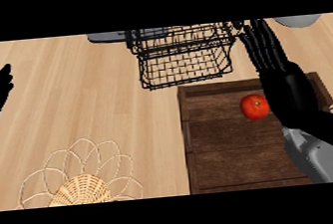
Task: Pick the tomato from the tray and place it in the tiered basket
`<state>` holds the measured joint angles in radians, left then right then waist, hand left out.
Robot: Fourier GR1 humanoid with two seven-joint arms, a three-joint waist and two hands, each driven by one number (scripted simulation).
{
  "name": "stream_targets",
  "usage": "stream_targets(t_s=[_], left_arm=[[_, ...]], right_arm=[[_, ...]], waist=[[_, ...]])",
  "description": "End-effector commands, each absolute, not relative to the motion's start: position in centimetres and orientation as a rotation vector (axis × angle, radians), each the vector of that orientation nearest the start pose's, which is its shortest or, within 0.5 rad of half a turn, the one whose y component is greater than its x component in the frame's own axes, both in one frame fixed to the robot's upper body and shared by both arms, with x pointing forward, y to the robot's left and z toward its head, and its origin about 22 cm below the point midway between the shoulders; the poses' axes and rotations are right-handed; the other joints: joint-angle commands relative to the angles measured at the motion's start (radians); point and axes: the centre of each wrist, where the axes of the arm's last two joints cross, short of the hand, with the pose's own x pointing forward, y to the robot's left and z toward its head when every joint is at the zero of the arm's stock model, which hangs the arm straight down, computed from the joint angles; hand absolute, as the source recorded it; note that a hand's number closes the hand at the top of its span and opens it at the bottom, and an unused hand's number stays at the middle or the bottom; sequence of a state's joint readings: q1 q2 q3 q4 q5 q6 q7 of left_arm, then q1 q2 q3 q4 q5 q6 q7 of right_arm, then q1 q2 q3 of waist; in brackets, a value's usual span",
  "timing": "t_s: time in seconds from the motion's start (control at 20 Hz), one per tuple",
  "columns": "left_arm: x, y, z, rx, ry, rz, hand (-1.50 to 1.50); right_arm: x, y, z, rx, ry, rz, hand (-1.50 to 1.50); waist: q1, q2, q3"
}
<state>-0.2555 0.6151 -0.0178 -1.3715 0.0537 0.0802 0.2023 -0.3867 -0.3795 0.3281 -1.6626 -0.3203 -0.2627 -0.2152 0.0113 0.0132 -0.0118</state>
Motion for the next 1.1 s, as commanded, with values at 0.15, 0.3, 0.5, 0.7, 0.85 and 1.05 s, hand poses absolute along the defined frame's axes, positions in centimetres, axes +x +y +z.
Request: stream_targets(t_s=[0.15, 0.3, 0.5, 0.7, 0.85, 1.05], left_arm=[[29.6, 30.6, 4.5, 0.192, -1.414, -0.169, 0.00], [28.4, 28.9, 2.6, 0.085, -1.370, -0.089, 0.00], [27.8, 23.5, 1.7, -0.085, -1.389, -0.100, 0.00], [27.2, 23.1, 1.6, -0.103, -1.385, -0.127, 0.00], [27.9, 23.4, 3.1, -0.110, -1.381, -0.133, 0.00], [28.0, 23.4, 2.5, -0.090, -1.399, -0.142, 0.00]], right_arm=[[26.9, -24.1, 9.2, -0.032, -2.145, 0.136, 1.50], [26.7, -31.6, 6.2, -0.606, -1.951, -0.136, 1.50], [24.1, -29.4, 1.7, -0.654, -1.964, -0.451, -1.50], [20.1, -26.7, -0.5, -0.671, -2.037, -0.117, -1.50], [16.9, -27.7, 1.2, -0.737, -1.931, 0.030, -1.50], [16.5, -28.6, 2.8, -0.939, -1.775, 0.104, -1.50]], waist=[[-0.049, -0.015, 0.011], [-0.152, -0.007, 0.005], [-0.054, -0.015, 0.015], [-0.022, -0.016, 0.011], [-0.032, -0.021, 0.009], [-0.021, -0.015, 0.003]])
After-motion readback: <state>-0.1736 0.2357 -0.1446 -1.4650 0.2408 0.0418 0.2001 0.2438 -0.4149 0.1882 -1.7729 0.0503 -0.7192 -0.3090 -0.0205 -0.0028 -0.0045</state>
